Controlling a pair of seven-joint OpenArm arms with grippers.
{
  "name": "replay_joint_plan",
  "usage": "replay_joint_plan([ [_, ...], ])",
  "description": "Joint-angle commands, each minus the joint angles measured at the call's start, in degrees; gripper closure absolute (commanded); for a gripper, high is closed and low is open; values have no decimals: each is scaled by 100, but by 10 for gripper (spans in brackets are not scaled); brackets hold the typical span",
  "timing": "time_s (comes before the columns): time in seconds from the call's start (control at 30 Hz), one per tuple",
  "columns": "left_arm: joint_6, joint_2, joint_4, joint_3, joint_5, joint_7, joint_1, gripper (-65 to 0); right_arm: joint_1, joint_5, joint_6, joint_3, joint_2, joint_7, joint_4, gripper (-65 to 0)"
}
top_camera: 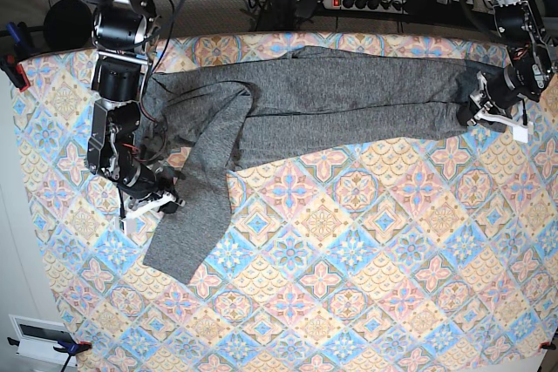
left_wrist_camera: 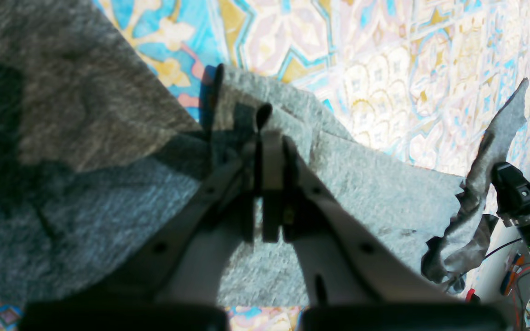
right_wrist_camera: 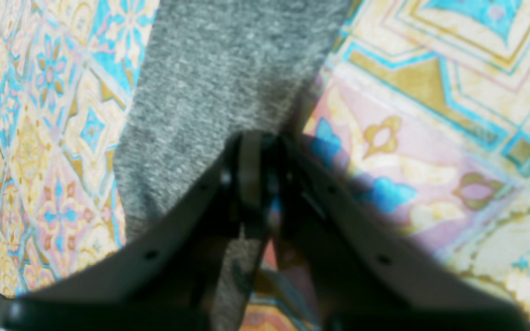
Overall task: Layout the t-shirt on the table in an organized manner, then fold the t-shirt properly
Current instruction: 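Lower the right gripper to the shirt's hem end and grasp it, then fold the grasped hem end with the right gripper toward the left gripper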
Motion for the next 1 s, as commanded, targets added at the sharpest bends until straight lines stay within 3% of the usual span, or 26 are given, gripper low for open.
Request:
replay_joint_plan([
  [0.0, -29, -125, 81, -54, -83, -38, -42, 0, 47, -88, -2, -16, -9, -272, 25, -40],
  [0.1, -29, -125, 81, -54, -83, -38, -42, 0, 47, -79, -2, -16, -9, -272, 78, 0],
  [0.33, -29, -125, 81, -54, -83, -38, -42, 0, 11, -97, -2, -68, -9, -352, 895, 0],
  [0.57, -29, -125, 81, -54, -83, -38, -42, 0, 3, -105, -10, -692, -9, -413, 1994, 0],
  [0.97, -29, -125, 81, -54, -56, -38, -42, 0, -1527, -105, -28, -1044, -9, -422, 4175, 0],
])
